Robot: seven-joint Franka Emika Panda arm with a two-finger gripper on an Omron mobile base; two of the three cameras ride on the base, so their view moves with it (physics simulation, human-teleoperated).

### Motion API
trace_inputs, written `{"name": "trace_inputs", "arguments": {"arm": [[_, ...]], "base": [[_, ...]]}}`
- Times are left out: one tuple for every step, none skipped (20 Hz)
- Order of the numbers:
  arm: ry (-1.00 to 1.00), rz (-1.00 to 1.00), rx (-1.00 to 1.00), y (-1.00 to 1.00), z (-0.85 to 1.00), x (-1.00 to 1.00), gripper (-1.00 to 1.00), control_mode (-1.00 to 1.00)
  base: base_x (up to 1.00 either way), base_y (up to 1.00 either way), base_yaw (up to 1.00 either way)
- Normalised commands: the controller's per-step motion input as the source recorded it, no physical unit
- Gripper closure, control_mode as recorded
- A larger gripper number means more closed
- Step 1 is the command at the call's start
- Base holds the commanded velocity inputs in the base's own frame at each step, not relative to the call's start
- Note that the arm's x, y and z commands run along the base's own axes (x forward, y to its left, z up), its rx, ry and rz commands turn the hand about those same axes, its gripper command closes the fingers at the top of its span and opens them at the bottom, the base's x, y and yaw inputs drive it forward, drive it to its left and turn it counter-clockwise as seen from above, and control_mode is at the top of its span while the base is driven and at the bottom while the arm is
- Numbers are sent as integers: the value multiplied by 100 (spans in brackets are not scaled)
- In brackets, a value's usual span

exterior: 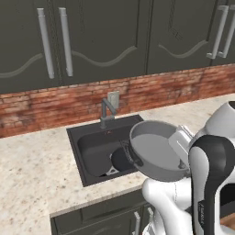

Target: Move the pot and pan from the stove into the sink.

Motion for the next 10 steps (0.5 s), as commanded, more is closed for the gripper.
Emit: {"name": "trace_inputs", "arguments": {"arm": [[0,-3,-4,6,-20,19,100,-100],[0,-3,-3,5,-17,22,100,-100],[0,-3,-3,5,-14,30,100,-100],[0,-4,-3,4,-14,36,100,-100],[0,-4,-2,4,-13,40,100,-100],[0,-4,-2,3,-12,44,100,-100],[0,-5,-2,0,-11,46,100,-100],[0,-6,-2,0,-10,46,100,-100],[0,-6,-2,0,-10,45,100,-100],[0,-6,-1,0,-13,44,100,-100]], "base": [[0,0,0],[0,0,0],[0,0,0],[0,0,0],[0,0,0],[0,0,0],[0,0,0],[0,0,0],[0,0,0],[0,0,0]]}}
